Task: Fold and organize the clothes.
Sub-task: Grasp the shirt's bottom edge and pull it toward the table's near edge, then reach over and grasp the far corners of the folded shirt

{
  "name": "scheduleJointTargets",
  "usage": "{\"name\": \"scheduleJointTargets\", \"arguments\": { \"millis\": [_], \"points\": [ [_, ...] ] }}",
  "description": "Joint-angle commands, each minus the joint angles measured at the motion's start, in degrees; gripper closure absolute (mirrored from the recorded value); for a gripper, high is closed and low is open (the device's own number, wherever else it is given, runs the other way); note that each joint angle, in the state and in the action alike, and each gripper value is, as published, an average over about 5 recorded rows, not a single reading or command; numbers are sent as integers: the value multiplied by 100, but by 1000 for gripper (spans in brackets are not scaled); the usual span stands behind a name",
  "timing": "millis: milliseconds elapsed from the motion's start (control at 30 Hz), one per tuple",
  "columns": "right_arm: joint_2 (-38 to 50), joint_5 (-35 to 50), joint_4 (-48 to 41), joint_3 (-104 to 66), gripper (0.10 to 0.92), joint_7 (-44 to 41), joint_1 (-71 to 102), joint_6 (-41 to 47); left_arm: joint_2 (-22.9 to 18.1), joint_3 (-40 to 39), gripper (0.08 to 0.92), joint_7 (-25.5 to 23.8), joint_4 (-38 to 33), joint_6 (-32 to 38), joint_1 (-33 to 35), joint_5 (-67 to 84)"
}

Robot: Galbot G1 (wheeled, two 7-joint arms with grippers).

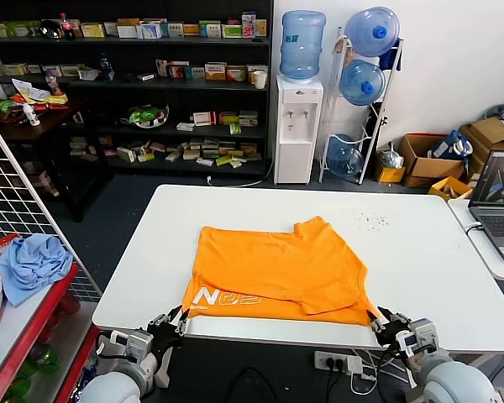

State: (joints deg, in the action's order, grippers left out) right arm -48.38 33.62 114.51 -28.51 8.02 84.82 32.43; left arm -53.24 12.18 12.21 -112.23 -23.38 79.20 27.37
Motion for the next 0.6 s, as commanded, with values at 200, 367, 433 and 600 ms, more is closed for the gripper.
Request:
{"name": "scheduleJointTargets", "arguments": {
  "millis": [200, 367, 433, 600],
  "points": [
    [191, 919, -629, 46, 333, -107, -1192, -502, 11, -183, 442, -41, 482, 136, -1359, 574],
    [-8, 1052, -1761, 571, 225, -509, -2545, -370, -309, -640, 295, -187, 1583, 242, -2710, 700],
    [-158, 1130, -2204, 768, 209, -707, -3106, -145, -467, -897, 245, -219, 2049, 198, -3212, 745],
    [-461, 1057, -3088, 1146, 203, -1103, -4159, 212, -867, -1365, 180, -235, 3069, 83, -4185, 938]
  ]
}}
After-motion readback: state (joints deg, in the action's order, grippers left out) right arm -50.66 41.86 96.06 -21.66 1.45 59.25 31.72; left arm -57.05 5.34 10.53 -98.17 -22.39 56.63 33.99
